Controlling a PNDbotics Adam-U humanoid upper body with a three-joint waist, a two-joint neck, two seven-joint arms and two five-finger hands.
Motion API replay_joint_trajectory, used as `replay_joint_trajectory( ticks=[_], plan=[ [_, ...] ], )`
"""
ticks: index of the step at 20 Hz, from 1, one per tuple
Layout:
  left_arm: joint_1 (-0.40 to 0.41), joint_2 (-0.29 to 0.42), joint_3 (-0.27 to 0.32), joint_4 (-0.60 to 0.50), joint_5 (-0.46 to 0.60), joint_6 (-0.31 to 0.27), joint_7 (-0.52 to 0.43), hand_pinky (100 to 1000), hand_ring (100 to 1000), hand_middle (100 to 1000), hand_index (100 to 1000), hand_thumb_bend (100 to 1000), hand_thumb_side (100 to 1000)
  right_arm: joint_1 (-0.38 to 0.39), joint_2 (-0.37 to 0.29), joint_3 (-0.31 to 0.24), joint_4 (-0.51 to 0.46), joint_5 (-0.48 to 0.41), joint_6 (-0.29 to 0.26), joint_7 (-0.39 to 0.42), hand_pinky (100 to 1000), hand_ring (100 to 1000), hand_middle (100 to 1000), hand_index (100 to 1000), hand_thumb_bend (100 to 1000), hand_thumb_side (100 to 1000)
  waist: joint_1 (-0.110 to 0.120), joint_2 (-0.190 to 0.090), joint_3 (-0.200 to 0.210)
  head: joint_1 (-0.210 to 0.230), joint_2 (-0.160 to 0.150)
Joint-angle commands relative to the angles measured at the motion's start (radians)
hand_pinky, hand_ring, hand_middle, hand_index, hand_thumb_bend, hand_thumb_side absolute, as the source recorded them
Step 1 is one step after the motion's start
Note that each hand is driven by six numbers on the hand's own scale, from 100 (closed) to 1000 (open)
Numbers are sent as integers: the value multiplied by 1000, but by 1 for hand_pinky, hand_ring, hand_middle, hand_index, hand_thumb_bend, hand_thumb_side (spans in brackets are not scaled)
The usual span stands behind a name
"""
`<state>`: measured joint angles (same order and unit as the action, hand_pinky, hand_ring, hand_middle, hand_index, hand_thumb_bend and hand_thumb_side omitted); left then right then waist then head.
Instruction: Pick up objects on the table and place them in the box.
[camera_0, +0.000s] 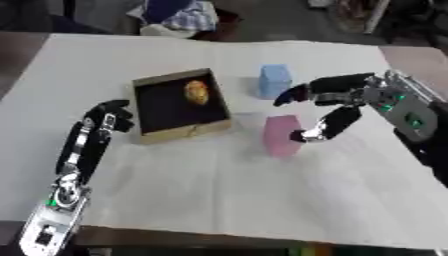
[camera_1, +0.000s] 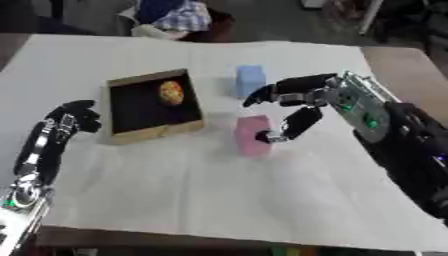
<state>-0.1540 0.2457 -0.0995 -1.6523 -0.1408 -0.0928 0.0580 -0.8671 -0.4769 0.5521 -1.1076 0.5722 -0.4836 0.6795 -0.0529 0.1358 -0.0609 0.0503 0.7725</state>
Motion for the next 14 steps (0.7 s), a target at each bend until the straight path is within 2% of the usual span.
replay_joint_trajectory(
  ticks=[1,14],
  plan=[
    [-7,18,7,-12,0,-3,0,635,593,569,779,100,920,-11,-3,-13,14,51,-155,117,882,946,969,1000,326,732,-8,-27,0,-2,-3],
    [-7,17,6,-12,0,-3,-2,635,593,568,779,100,921,-6,40,-46,103,194,-211,30,877,938,963,1000,339,727,-6,-26,2,-4,-3]
  ],
)
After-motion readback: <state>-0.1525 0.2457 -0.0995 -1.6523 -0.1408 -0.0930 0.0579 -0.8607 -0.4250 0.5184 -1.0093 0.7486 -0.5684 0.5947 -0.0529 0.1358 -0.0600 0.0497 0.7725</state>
